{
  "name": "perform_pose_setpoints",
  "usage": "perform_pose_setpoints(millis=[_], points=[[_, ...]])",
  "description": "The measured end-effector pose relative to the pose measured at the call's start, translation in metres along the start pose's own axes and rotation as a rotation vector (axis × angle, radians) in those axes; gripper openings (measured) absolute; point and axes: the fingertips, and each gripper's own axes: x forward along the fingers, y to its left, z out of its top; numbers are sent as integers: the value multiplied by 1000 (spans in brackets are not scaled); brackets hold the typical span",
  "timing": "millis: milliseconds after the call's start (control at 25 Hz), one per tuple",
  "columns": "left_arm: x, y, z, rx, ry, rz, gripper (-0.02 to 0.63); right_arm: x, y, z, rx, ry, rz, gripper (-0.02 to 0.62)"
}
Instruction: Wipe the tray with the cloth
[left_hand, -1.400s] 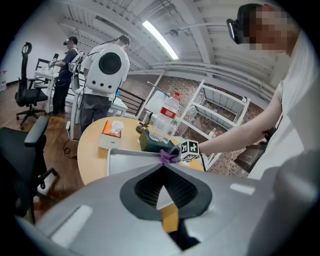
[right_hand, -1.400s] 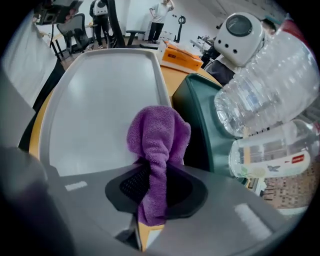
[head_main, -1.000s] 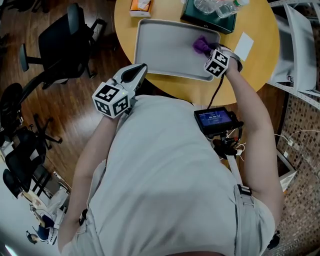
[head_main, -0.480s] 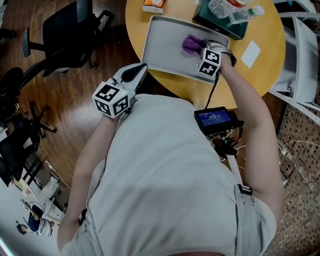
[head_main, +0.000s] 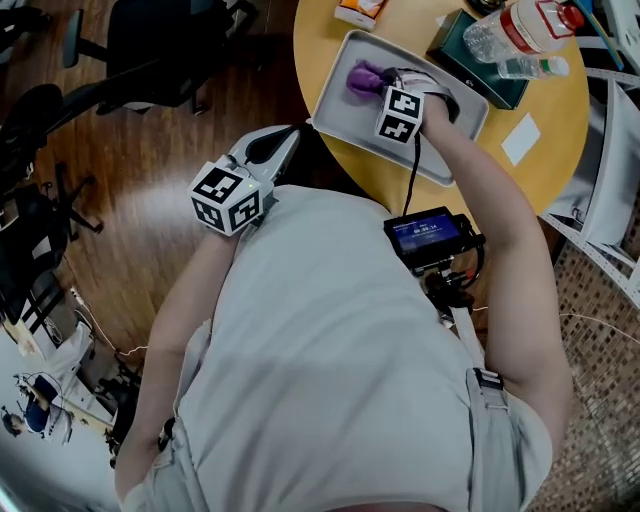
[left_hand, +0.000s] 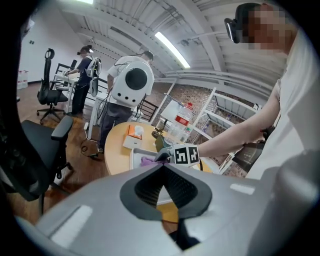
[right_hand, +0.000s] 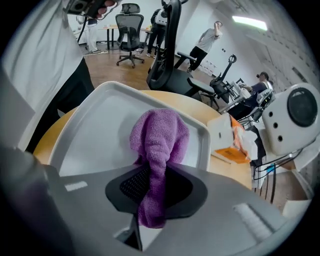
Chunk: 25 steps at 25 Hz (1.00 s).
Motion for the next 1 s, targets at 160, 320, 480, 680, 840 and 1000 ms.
perform_pose_setpoints(millis=[160,320,480,680,840,1000], points=[[-10,6,-1,-10,-13,17,0,6,-7,27,-49,-4,-13,69],[-18,9,5,-11,-39,23,0,11,-11,48,-130,18,-16,69],[-19,12,8,-5,-45,11,0,12,-7,62,-179,35,-23,67],[-14,12,11,12,-36,-30,0,3,26,69,-220,1,-5,67],[-2,-1,17,41,-20,-81,0,-6,47,51,-174,2,22,67],[13,-17,19,75,5,-134,0,-14,58,17,-62,20,45,69]])
